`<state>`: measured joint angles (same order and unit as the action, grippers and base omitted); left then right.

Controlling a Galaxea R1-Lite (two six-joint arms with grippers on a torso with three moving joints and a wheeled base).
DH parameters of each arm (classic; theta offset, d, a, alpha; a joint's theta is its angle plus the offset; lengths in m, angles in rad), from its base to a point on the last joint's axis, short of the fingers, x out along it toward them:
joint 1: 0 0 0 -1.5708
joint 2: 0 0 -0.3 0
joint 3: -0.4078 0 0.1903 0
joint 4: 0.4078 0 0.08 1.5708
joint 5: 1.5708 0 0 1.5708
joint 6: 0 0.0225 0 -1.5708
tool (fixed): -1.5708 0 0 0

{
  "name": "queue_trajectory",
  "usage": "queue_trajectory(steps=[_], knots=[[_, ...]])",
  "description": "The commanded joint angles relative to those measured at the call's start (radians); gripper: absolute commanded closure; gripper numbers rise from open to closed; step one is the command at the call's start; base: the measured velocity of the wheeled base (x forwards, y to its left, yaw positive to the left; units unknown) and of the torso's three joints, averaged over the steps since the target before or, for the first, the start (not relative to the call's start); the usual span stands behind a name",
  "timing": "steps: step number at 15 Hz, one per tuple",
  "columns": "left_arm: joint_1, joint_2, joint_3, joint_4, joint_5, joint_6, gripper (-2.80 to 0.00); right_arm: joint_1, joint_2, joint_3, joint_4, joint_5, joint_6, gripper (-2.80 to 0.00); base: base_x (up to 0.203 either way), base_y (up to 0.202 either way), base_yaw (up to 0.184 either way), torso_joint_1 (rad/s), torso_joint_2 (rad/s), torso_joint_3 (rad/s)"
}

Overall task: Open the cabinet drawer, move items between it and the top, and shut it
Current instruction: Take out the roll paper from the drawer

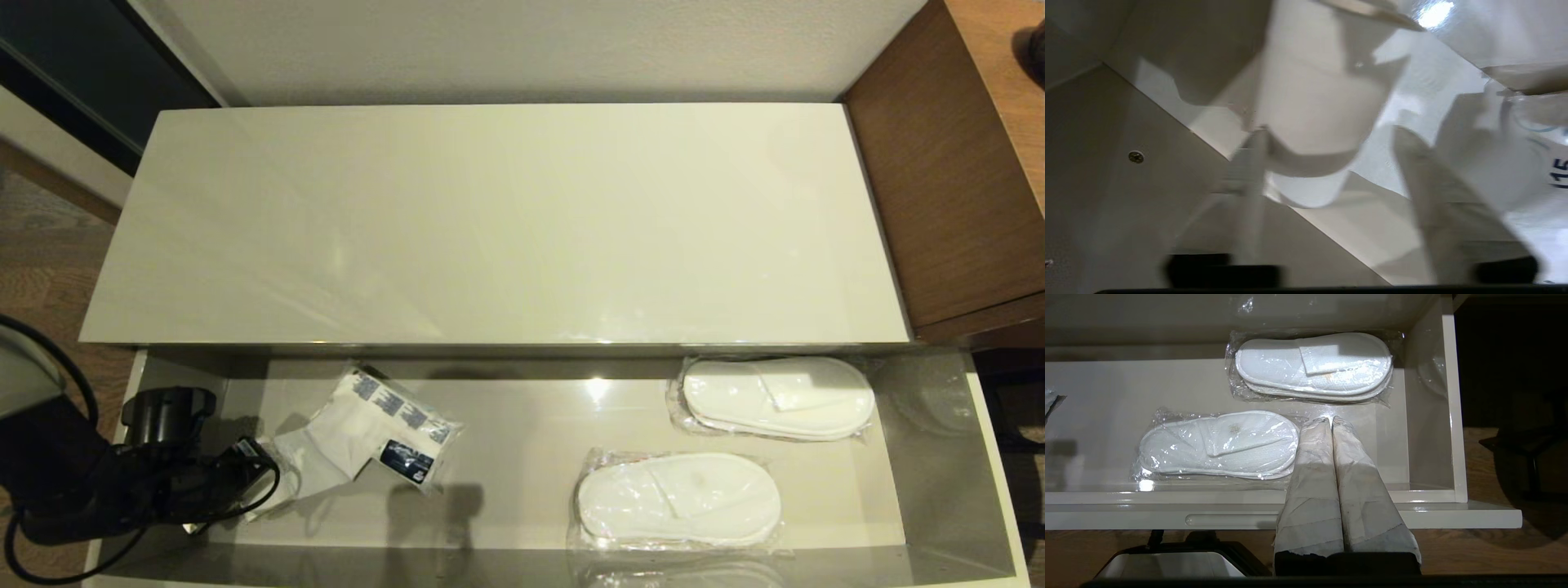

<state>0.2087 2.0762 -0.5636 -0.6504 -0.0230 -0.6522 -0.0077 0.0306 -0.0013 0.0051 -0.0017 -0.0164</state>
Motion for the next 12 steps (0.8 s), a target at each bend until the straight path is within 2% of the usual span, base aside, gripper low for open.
queue_trajectory(steps=[1, 12], knots=[[0.001, -0.007, -0.002, -0.005, 0.000, -0.004, 0.00, 0.000, 0.000, 0.000, -0.001, 0.000, 0.000, 0.00, 0.000, 0.000, 0.000, 0.000, 0.00, 0.000], [0.011, 0.021, -0.027, -0.005, 0.003, -0.006, 0.00, 0.000, 0.001, 0.000, 0.000, 0.000, 0.000, 0.00, 0.000, 0.000, 0.000, 0.000, 0.00, 0.000]])
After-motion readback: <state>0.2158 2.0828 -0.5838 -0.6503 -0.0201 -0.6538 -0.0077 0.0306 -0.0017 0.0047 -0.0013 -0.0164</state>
